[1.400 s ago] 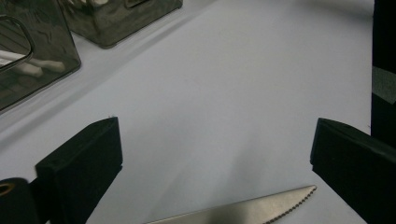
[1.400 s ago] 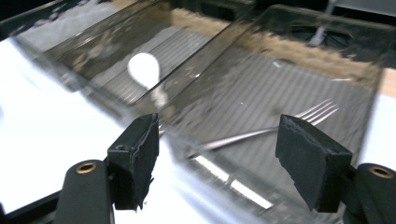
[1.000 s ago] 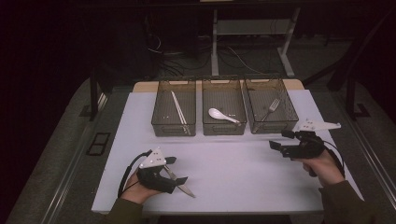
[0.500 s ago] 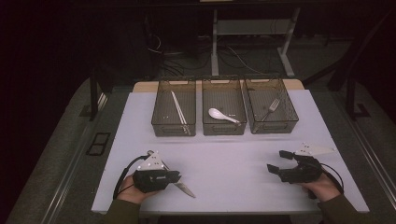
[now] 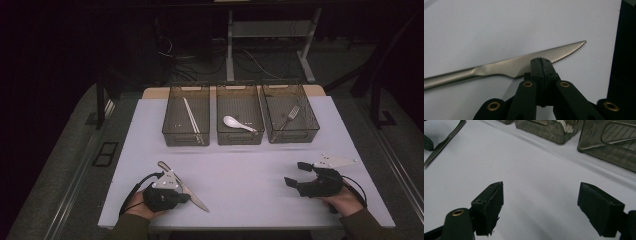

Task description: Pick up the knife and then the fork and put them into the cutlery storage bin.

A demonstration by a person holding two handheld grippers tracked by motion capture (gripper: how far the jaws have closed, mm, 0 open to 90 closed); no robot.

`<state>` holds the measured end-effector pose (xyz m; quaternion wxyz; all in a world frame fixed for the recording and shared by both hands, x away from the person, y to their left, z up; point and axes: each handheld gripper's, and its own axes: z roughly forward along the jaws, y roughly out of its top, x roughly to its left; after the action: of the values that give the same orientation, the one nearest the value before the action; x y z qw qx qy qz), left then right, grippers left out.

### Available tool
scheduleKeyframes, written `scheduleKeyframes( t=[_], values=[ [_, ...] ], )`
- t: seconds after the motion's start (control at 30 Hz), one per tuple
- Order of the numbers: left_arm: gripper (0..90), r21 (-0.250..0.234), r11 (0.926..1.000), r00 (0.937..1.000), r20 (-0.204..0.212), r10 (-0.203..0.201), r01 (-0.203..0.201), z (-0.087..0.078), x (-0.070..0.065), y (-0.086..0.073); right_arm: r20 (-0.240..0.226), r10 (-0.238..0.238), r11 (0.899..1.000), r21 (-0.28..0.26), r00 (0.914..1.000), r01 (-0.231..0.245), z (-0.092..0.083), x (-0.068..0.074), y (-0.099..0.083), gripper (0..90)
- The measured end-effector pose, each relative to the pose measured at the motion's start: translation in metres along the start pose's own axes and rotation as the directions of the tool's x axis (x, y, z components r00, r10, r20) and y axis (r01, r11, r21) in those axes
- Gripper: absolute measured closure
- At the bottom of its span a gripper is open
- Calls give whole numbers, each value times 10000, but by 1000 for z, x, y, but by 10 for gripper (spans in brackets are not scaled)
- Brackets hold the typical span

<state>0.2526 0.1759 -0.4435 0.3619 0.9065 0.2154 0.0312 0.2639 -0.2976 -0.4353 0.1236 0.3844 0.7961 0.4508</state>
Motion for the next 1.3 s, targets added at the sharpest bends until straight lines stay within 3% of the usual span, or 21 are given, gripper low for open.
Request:
scheduleKeyframes(
  t=[0.23, 0.47, 0.93, 1.07, 1.17, 1.23, 1.3],
  values=[
    [893, -209, 9997, 9999, -50, 126, -127, 9, 5, 7, -23, -1, 10000, -8, 10000, 1, 0, 0, 0, 210],
    [894, -188, 9991, 9985, -405, 367, -375, 22, 10, 23, -47, 11, 10000, -37, 10000, -11, 0, -1, 0, 210],
    [893, -256, 9992, 9970, -717, 300, -319, 41, 25, 45, -119, -11, 10000, -11, 9999, 11, -1, 0, 0, 210],
    [889, -390, 9988, 9976, -632, 287, -312, 35, 25, 47, -175, -64, 10000, -69, 9998, 63, -1, 0, 0, 210],
    [822, -833, 9964, 9978, -656, 99, -154, 21, 25, 47, -212, -87, 9999, -87, 9997, 85, -1, 0, 0, 210],
    [766, -867, 9959, 9957, -905, 187, -265, 11, 27, 45, -220, -69, 10000, -70, 9997, 68, -1, 1, 1, 210],
    [703, -953, 9954, 9950, -1002, -17, -79, 3, 30, 40, -270, -100, 9999, -63, 9996, 99, -1, 1, 0, 210]
  ],
)
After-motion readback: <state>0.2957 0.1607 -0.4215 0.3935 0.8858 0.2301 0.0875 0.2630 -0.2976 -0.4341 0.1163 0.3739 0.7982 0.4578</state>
